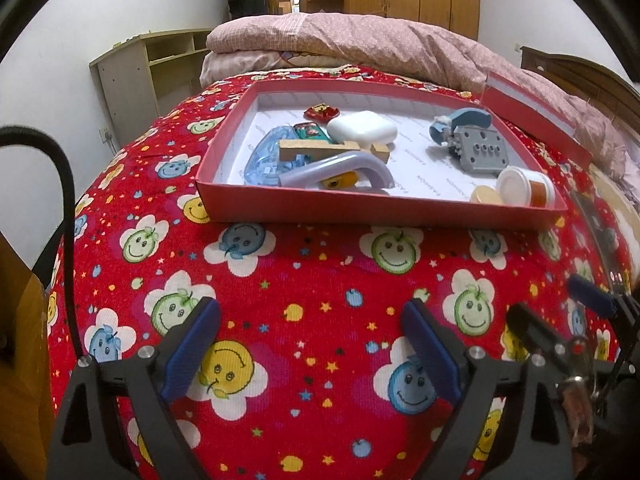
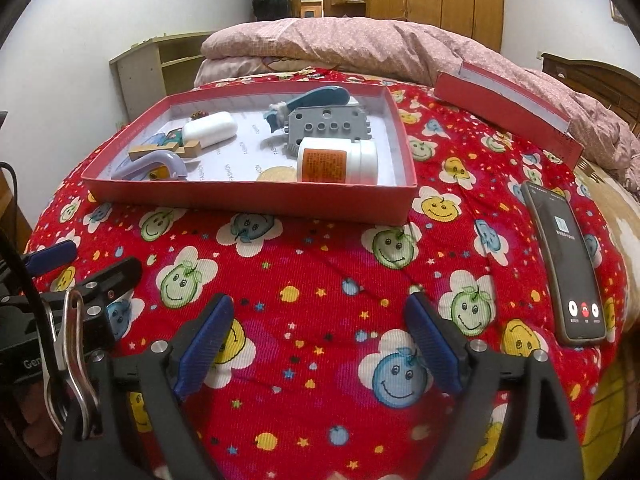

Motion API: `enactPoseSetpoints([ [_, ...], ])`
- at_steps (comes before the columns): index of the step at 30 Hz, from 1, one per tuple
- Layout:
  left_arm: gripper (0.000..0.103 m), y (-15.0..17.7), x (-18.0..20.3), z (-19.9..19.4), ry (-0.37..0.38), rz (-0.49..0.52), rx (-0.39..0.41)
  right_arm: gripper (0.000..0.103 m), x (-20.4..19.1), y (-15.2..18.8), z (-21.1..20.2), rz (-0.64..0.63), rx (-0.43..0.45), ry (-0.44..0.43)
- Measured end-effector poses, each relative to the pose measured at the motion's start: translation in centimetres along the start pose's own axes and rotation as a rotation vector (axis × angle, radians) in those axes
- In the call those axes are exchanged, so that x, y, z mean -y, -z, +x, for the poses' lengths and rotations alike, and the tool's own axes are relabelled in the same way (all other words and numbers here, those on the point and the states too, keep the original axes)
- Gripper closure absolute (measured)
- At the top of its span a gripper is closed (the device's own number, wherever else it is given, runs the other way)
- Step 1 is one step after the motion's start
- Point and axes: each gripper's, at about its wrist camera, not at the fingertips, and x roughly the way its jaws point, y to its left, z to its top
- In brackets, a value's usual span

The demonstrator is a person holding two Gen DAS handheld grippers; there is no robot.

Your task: Organize rigid objects

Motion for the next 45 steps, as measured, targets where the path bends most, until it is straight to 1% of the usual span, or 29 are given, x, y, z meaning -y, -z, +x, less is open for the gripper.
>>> enactPoseSetpoints([
  [22, 0.005, -0.06, -0.27, 0.1, -0.007, -0.008, -0.002, 0.013, 0.03, 0.02, 0.02, 0.0, 0.0, 0.0],
  [45, 0.004, 0.0, -0.29, 0.08, -0.006, -0.008, 0.0, 0.013, 0.02, 0.07, 0.0, -0.001, 0.001, 0.0],
])
